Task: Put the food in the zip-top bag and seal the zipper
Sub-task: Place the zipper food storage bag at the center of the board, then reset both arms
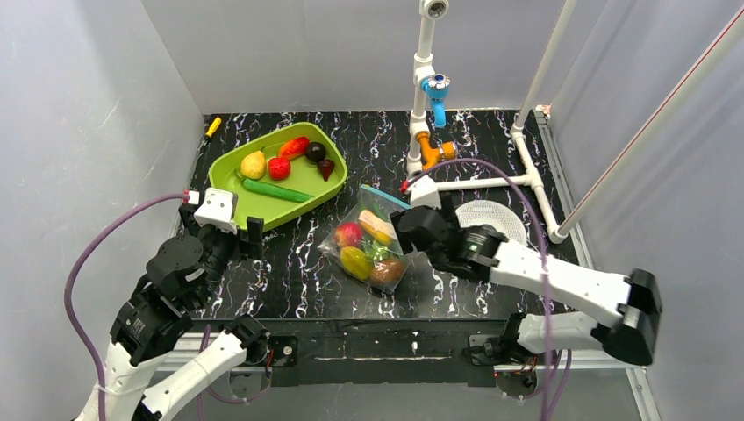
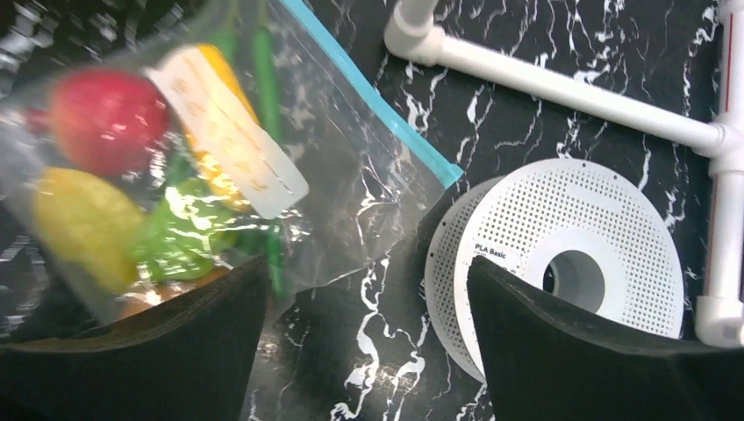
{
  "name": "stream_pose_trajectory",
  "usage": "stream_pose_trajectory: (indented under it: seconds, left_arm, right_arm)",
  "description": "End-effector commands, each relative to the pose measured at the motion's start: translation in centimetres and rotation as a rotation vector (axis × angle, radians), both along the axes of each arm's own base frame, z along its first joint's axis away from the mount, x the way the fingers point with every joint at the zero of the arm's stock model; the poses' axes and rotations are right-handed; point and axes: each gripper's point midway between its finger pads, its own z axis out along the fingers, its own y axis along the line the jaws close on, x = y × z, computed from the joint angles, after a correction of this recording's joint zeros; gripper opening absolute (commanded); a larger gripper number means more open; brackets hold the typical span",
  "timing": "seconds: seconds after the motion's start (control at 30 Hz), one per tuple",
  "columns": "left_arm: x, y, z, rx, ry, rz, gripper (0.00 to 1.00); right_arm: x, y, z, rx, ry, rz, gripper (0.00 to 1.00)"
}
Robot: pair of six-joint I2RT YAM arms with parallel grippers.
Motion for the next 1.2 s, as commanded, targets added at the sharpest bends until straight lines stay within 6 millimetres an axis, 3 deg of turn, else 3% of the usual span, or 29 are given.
stream_pose_trajectory:
  seconds: [0.0,0.2,0.4,0.53,0.8,1.17]
  left_arm:
    - [0.1,-0.3,2.1,-0.050,-0.041,-0.005,0.79]
    - [-0.4,0.2,4.9,-0.105,-0.110,0.002,0.83]
    - [-1.3,1.6,10.1,-0.137,-0.246,0.016,0.87]
    - [-1.7,2.5,12.8,-0.134,-0.319,0.037,0.88]
    - [-1.6,3.3,14.8,-0.097,-0.377,0.065,0.91]
    - [-1.3,2.7,14.7,-0.105,-0.375,0.049,0.91]
  right_arm:
    - [-0.1,0.8,5.5,0.195,-0.136,0.099,0.91]
    - [0.2,-3.6,11.7,0.293,-0.318,0.057,0.98]
    - [0.2,-8.9,18.9,0.294,-0.502,-0.065,0.98]
    - [0.0,-11.1,22.3,0.251,-0.581,-0.100,0.98]
    - [-0.5,-14.3,25.9,0.311,-0.647,-0.242,0.98]
    - [-0.8,-15.0,26.4,0.361,-0.667,-0.265,0.98]
